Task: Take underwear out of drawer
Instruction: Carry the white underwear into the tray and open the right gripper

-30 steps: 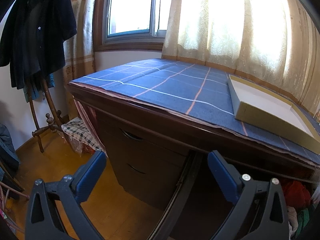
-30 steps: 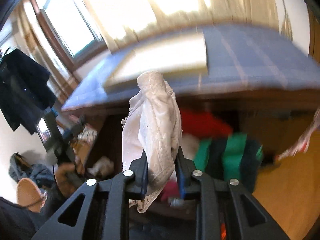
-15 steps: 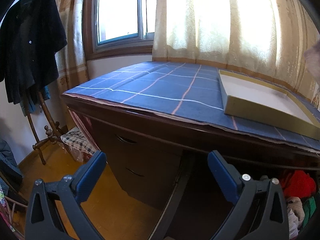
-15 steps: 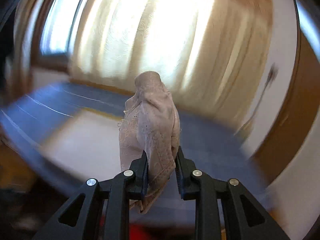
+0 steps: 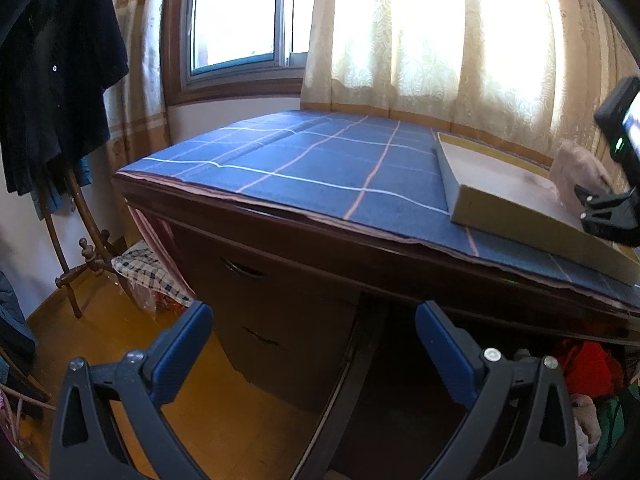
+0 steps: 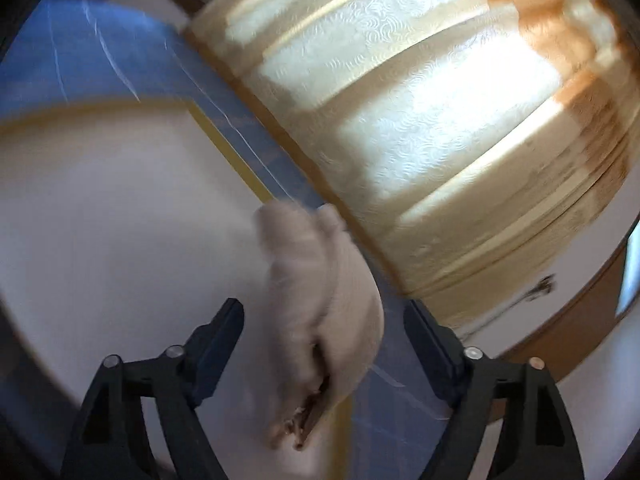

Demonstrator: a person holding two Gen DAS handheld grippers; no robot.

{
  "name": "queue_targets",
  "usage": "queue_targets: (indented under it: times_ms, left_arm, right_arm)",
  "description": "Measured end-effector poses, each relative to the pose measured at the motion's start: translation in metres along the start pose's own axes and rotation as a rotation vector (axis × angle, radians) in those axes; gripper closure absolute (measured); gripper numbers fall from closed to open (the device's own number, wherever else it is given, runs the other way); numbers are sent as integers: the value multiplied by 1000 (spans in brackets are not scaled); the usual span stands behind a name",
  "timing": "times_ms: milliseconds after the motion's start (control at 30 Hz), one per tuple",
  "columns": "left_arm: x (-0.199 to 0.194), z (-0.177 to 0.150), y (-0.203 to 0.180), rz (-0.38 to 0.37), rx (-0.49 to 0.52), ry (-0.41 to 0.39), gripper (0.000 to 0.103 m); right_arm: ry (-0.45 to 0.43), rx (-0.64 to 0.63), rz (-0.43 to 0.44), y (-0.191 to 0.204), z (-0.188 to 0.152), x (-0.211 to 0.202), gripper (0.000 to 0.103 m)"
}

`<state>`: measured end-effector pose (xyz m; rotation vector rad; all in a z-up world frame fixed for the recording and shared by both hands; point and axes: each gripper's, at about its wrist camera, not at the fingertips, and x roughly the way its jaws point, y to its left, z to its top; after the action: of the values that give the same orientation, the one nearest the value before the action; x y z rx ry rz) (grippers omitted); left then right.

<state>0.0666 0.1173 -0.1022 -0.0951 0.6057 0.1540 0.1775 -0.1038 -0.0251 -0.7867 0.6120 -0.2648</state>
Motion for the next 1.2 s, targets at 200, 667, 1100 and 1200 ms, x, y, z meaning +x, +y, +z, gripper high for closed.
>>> queue_targets:
  times_ms: [200, 667, 1100, 1200]
  left_arm:
    - [0, 0, 1, 0, -5, 2, 0]
    - [1, 1, 3, 28, -9, 8, 0]
    - [-2, 0, 1, 50, 8, -10, 0]
    - [-1, 0, 0, 54, 13, -3, 0]
  right_arm:
    - [-28, 271, 311, -33, -8, -49, 19]
    - [120, 667, 361, -74, -172, -120, 19]
    - [291, 861, 308, -106, -272, -134, 19]
    - [294, 880, 353, -101, -282, -137, 19]
